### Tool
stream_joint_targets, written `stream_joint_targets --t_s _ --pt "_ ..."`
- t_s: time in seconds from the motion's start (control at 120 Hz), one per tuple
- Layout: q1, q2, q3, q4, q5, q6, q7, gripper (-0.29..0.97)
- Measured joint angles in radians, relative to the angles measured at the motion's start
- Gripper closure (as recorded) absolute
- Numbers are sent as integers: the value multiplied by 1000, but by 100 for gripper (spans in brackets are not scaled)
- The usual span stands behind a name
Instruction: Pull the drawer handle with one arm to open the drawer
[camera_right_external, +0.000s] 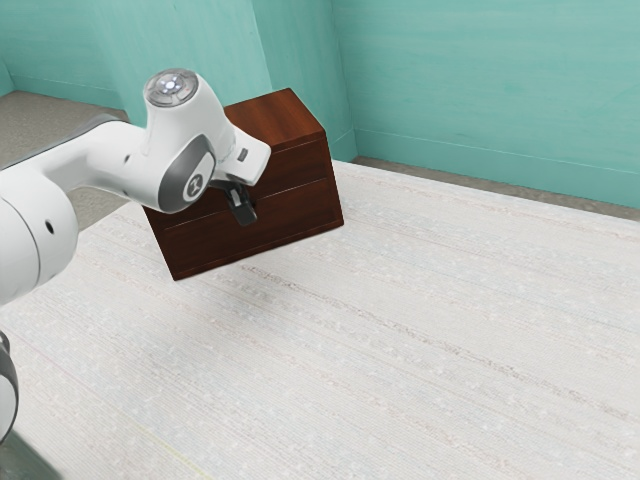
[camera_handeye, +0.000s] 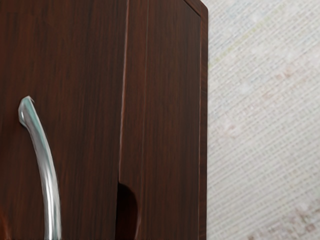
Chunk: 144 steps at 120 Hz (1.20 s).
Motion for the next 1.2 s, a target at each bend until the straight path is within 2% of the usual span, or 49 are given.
stream_joint_targets --t_s 0.383,1.083,1.2 --pt "-1 -16 -1 -14 2 -15 -10 2" --pt "-36 -129 -8 -173 16 -23 -39 -1" --pt "-40 -139 -8 -178 15 -23 -43 2"
